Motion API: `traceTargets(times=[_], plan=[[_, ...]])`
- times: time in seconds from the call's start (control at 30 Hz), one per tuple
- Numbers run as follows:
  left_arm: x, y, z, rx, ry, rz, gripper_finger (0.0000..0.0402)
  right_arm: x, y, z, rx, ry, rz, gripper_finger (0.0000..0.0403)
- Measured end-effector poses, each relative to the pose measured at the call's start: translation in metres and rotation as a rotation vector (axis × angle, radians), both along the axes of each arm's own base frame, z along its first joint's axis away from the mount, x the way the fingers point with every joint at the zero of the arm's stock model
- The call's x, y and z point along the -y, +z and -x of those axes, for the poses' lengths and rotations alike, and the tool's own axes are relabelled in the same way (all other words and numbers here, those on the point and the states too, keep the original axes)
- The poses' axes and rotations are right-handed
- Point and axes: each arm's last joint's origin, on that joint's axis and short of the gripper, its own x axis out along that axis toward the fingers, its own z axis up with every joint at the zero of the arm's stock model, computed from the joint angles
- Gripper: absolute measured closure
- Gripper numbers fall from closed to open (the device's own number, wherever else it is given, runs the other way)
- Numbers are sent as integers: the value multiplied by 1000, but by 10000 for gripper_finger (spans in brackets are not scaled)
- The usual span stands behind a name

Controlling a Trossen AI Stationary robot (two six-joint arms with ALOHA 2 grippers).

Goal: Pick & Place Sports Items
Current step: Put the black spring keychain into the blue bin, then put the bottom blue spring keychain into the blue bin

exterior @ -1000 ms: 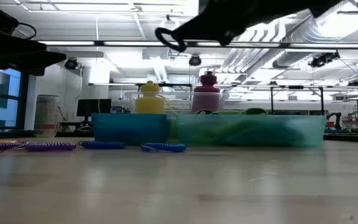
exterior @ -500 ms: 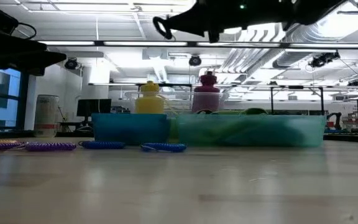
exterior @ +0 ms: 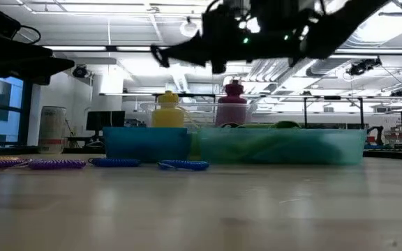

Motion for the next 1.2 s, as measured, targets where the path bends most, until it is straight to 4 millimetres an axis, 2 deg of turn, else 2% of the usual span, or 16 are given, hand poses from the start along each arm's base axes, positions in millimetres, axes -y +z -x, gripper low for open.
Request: traceTargets(times=[0.27,0.4,0.47,0.7,0.87,1.03,1.2], plan=[[0,0,0,0,0,0,165,17,-51,-13,-92,-43,-96,402],[0,0,0,0,0,0,165,20,-66,-15,-132,-89,-109,398],[0,0,0,0,0,0,165,20,-71,-16,-145,-99,-110,382],[0,0,0,0,0,0,165,20,-73,-16,-142,-113,-156,278],[0,0,0,0,0,0,165,18,-73,-16,-145,-90,-158,223],[0,0,0,0,0,0,165,14,-68,-15,-172,-83,-160,200],[0,0,0,0,0,0,165,6,-44,-8,-187,-76,-159,197]])
